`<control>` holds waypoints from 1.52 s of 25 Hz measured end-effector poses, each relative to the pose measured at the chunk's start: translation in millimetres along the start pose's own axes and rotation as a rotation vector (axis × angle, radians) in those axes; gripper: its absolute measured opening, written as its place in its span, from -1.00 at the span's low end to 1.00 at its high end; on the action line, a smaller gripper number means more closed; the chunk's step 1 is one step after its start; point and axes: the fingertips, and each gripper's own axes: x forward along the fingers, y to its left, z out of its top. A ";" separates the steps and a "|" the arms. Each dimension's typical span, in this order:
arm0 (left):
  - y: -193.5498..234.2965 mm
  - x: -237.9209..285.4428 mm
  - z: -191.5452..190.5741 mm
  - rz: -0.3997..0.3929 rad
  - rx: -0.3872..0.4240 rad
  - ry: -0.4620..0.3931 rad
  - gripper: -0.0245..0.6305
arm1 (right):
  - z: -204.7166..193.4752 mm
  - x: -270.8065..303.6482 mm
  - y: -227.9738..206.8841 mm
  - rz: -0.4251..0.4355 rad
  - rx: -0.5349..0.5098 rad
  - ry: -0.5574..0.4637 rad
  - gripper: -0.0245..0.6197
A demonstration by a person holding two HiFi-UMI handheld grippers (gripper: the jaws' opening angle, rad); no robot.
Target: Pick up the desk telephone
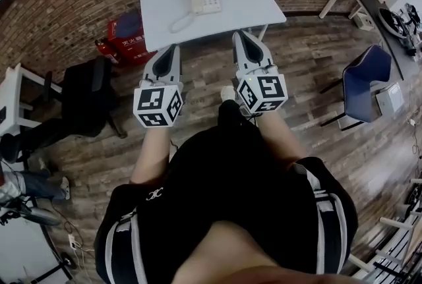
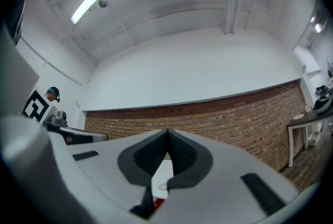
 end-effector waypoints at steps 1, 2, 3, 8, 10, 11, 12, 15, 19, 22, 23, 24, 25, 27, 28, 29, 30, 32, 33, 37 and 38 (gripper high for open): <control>3.2 5.1 -1.7 0.006 0.005 -0.001 -0.93 | -3.5 6.4 -2.1 0.007 -0.002 -0.001 -0.93; 6.9 10.8 -4.2 0.012 0.007 -0.001 -0.93 | -7.5 13.4 -4.7 0.014 -0.003 0.000 -0.93; 10.7 17.2 -7.6 0.018 0.004 0.002 -0.93 | -12.1 20.6 -7.9 0.019 -0.002 0.002 -0.93; 27.2 64.1 -21.9 0.033 0.005 0.027 -0.93 | -34.8 64.3 -35.0 0.033 0.007 0.018 -0.93; 34.4 86.4 -24.1 0.036 0.006 0.037 -0.93 | -42.4 84.1 -48.4 0.032 0.016 0.025 -0.93; 39.0 98.5 -23.6 0.038 0.004 0.041 -0.93 | -45.3 95.7 -55.3 0.032 0.023 0.029 -0.93; 44.2 111.2 -22.8 0.041 0.000 0.044 -0.93 | -48.1 108.2 -62.0 0.034 0.030 0.034 -0.93; 60.7 151.2 -24.9 0.048 -0.009 0.059 -0.93 | -58.9 147.6 -80.5 0.045 0.040 0.051 -0.93; 80.1 203.7 -35.6 0.052 -0.011 0.093 -0.93 | -74.0 193.2 -104.8 0.059 0.057 0.060 -0.93; 91.2 241.7 -41.0 0.057 -0.016 0.118 -0.93 | -88.1 225.9 -125.3 0.071 0.073 0.091 -0.93; 95.3 254.0 -41.3 0.060 -0.018 0.122 -0.93 | -92.3 237.4 -132.4 0.074 0.078 0.102 -0.93; 99.4 266.4 -41.4 0.065 -0.020 0.124 -0.93 | -96.2 249.2 -139.7 0.078 0.082 0.112 -0.93; 103.2 279.1 -42.2 0.070 -0.023 0.126 -0.93 | -100.0 261.1 -147.0 0.082 0.084 0.121 -0.93; 109.8 305.0 -47.5 0.078 -0.034 0.144 -0.93 | -108.8 283.9 -161.6 0.095 0.089 0.144 -0.93; 112.7 317.9 -51.6 0.083 -0.042 0.158 -0.93 | -113.8 294.6 -169.0 0.103 0.092 0.157 -0.93; 115.7 330.8 -55.9 0.089 -0.051 0.172 -0.93 | -119.0 305.2 -176.6 0.111 0.095 0.171 -0.93; 119.1 344.0 -59.7 0.095 -0.060 0.184 -0.93 | -124.0 316.2 -184.4 0.119 0.097 0.184 -0.93; 127.4 370.8 -65.9 0.108 -0.075 0.205 -0.93 | -133.9 339.6 -200.1 0.136 0.100 0.206 -0.93; 131.4 383.5 -68.3 0.115 -0.081 0.213 -0.93 | -138.7 351.0 -207.9 0.144 0.103 0.217 -0.93; 145.2 420.3 -76.0 0.146 -0.097 0.237 -0.93 | -156.5 390.7 -230.1 0.188 0.119 0.260 -0.93; 149.1 424.8 -79.8 0.156 -0.103 0.249 -0.93 | -161.8 398.4 -231.7 0.201 0.121 0.274 -0.93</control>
